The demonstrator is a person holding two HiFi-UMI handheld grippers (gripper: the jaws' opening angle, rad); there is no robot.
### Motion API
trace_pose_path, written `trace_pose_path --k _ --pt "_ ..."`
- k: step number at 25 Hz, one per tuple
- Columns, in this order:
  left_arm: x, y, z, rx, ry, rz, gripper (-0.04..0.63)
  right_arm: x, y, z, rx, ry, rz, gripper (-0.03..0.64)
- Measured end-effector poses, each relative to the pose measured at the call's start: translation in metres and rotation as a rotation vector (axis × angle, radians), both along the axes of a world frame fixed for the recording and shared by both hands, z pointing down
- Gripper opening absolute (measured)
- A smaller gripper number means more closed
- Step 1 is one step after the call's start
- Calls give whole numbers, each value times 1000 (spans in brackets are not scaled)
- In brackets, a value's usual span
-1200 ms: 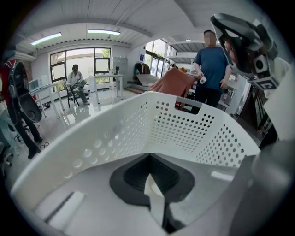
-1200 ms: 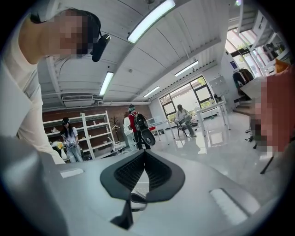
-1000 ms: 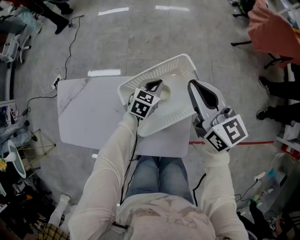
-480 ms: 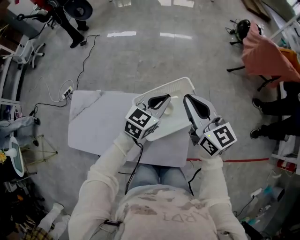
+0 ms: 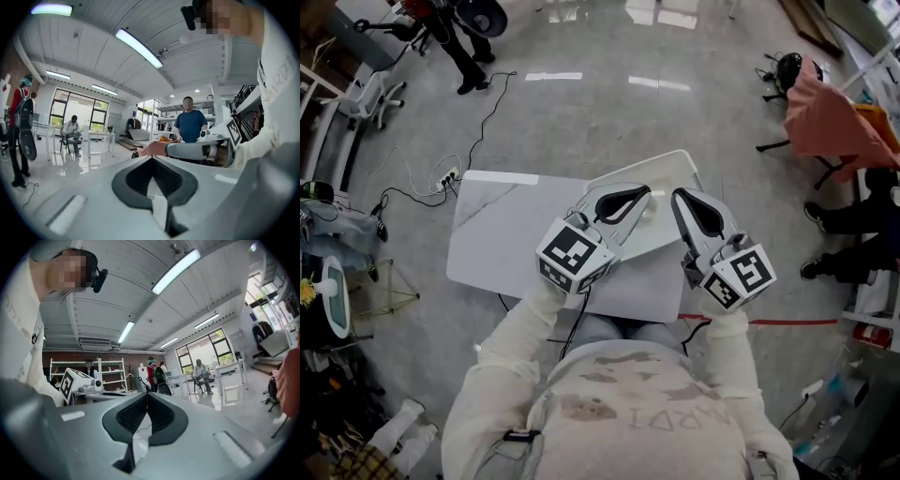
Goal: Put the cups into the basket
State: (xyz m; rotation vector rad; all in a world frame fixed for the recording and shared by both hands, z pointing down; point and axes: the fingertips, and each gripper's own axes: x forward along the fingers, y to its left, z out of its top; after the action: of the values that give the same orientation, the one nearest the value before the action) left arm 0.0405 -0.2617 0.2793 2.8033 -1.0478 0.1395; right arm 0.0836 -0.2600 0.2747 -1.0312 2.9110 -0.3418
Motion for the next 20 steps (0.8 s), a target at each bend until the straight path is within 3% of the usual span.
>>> trace_pose_path --k 11,20 --pt "-8 29 -18 34 43 -13 0 -25 29 -8 25 13 -60 28" --pt "-4 38 -26 53 35 -12 0 -24 39 -15 43 14 -72 26"
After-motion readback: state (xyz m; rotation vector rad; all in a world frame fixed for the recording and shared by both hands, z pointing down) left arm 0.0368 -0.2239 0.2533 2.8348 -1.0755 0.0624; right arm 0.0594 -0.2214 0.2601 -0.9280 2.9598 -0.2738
